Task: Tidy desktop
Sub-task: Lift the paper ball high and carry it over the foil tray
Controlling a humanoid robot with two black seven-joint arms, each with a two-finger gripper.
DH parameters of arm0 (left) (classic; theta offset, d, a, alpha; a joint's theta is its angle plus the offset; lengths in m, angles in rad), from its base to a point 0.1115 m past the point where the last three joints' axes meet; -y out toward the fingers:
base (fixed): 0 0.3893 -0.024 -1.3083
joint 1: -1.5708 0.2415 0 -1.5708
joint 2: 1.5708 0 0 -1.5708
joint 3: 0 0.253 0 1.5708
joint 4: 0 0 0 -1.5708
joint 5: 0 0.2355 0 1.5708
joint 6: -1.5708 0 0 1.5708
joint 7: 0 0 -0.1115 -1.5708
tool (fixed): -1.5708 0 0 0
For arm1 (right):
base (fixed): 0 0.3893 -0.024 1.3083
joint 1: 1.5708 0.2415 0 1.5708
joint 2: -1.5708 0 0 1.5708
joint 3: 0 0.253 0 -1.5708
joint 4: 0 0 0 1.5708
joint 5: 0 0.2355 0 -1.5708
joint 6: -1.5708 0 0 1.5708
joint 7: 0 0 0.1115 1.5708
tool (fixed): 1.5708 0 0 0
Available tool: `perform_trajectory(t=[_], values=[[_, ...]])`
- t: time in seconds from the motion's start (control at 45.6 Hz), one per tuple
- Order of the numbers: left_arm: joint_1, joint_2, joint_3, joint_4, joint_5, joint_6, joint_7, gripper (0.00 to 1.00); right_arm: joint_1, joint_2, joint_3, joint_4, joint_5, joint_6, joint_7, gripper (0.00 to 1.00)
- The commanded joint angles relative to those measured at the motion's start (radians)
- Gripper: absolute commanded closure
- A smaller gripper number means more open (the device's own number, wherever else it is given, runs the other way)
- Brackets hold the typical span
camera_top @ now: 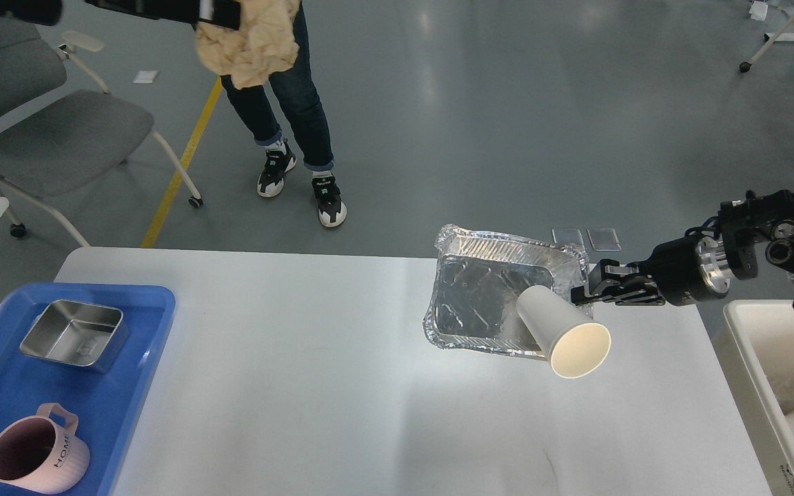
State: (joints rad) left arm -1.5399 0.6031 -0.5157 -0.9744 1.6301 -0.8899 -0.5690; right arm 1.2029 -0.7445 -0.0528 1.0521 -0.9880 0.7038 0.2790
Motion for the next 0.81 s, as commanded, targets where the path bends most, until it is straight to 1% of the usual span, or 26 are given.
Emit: perform_trajectory(t=[0.0,0.11,0.175,0.329,0.592,0.636,0.723,0.789], values=[[0.006,-0.126,0.063,0.051,0.011,0.032,-0.003,1.0,0.001,0.008,-0.004,-0.004,0.0,0.023,-0.001,1.0],[0.007,-0.196,0.14,0.054,0.007,0.092,-0.008,1.0,-0.003,0.025,-0.01,-0.007,0.0,0.028,-0.001,1.0],[0.007,-0.241,0.167,0.077,0.001,0.111,-0.015,1.0,-0.006,0.04,-0.012,-0.011,0.0,0.028,-0.001,1.0],[0.007,-0.351,0.187,0.146,0.005,0.117,-0.015,1.0,-0.006,0.065,-0.013,-0.011,0.0,0.028,-0.001,1.0],[0.015,-0.445,0.272,0.149,0.001,0.123,-0.017,1.0,-0.009,0.07,-0.015,-0.017,0.0,0.032,-0.001,1.0],[0.015,-0.454,0.278,0.151,0.001,0.121,-0.026,1.0,-0.009,0.071,-0.013,-0.02,0.002,0.045,-0.001,1.0],[0.015,-0.471,0.292,0.149,0.004,0.12,-0.074,1.0,-0.011,0.077,-0.015,-0.024,0.0,0.071,-0.003,1.0],[0.014,-0.49,0.316,0.151,0.004,0.12,-0.081,1.0,-0.011,0.093,-0.015,-0.03,0.0,0.075,-0.003,1.0]])
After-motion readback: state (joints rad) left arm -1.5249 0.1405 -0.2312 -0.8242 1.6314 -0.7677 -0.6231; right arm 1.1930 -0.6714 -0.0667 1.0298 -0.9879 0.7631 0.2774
